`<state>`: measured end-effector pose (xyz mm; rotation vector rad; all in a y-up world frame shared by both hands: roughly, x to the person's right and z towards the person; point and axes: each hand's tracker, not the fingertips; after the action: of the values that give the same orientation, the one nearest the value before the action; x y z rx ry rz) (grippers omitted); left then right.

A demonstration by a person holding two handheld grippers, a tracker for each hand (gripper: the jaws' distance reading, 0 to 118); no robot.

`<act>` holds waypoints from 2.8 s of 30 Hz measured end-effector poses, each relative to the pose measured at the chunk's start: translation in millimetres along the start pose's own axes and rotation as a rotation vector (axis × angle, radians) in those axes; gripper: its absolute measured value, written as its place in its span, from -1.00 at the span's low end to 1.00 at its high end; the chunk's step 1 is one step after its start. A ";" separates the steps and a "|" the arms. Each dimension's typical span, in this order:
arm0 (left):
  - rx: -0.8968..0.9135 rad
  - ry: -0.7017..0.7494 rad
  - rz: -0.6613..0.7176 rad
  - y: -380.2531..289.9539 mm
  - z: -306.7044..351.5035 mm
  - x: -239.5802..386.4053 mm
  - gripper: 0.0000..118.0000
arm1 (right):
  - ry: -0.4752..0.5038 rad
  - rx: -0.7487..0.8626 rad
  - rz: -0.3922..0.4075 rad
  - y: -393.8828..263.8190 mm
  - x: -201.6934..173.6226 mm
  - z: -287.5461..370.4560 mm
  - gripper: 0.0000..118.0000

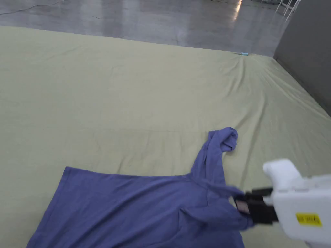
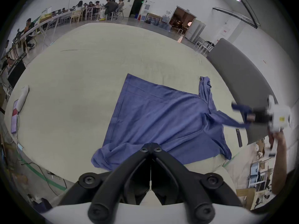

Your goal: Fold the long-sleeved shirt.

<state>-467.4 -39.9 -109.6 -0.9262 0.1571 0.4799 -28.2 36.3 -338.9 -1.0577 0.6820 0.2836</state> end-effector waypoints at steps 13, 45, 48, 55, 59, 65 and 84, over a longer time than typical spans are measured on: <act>-0.041 0.030 -0.007 -24.0 14.1 14.2 -1.00 | -0.095 -0.307 -0.138 -114.7 0.0 -105.1 -0.90; -0.229 0.297 -0.045 179.0 -244.4 -41.7 0.91 | -0.029 -0.026 -0.254 -85.5 -13.8 -52.5 -1.00; -0.252 0.296 -0.042 172.6 -280.4 -50.3 0.65 | -0.061 -0.038 -0.266 -86.3 0.2 -57.7 -1.00; -0.169 0.320 -0.205 173.1 -244.1 -16.5 -1.00 | -0.142 -0.042 -0.293 -45.3 33.8 -89.6 -1.00; -0.165 0.169 -0.088 173.8 -228.9 -5.8 -1.00 | -0.152 0.021 -0.309 12.2 56.3 -119.1 0.78; -0.109 0.169 -0.096 176.2 -195.5 4.2 -1.00 | -0.058 -0.069 -0.390 94.4 93.2 -198.2 1.00; -0.020 0.086 -0.013 182.4 -104.1 -3.7 -1.00 | -0.065 0.007 -0.186 89.6 73.2 -127.4 -0.99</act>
<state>-547.3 -32.2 -303.6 -0.9674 0.2247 0.4302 -67.5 -39.3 -488.4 -1.0922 0.5217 0.1534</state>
